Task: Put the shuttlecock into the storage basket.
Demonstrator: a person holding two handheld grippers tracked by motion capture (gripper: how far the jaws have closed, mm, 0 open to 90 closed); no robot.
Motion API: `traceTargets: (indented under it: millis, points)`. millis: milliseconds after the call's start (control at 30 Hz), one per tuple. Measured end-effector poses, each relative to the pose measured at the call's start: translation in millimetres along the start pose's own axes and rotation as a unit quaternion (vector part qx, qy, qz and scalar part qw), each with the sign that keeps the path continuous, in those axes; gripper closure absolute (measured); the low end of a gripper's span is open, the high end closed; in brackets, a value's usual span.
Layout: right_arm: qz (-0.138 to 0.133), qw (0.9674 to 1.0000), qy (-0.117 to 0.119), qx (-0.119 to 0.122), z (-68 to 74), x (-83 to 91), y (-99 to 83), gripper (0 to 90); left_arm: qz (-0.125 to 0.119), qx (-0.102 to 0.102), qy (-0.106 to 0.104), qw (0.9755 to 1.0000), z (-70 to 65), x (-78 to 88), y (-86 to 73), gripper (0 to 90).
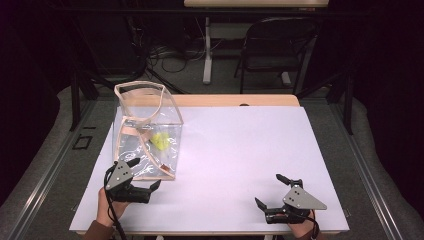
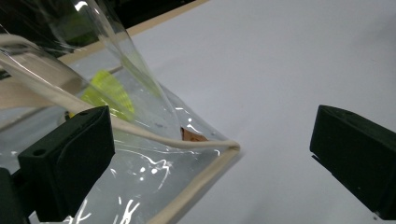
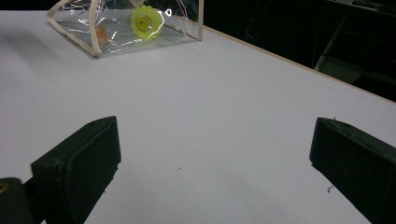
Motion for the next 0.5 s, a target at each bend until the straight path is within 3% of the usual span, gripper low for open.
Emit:
traceTargets:
  millis: [100,333,500]
  points:
    - [0.0,1.0,-0.001,0.001,-0.4,0.0,-0.1,1.5,-0.004,0.01,-0.009,0.9999,-3.3,-3.4,-7.0,0.0]
    - [0.001,1.0,0.0,0.0,-0.3,-0.2,-0.2,1.5,-0.009,0.001,-0.013,0.9999,-9.1,-7.4,-17.5,0.0]
    - [0.0,1.0,0.0,0.0,-0.2,-0.4,-0.3,1.5,-0.014,0.007,-0.023,0.9996,-11.1,-8.8,-22.5,0.0]
Point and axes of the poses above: each handheld gripper's, and its own axes: x roughly backward along the jaws, y roughly out of its top, z roughly to its left, the point moved 5 cm from there along -x, roughly forward along the jaws, and after that the axes turned 3 degrees about x, right-handed, at the moved point
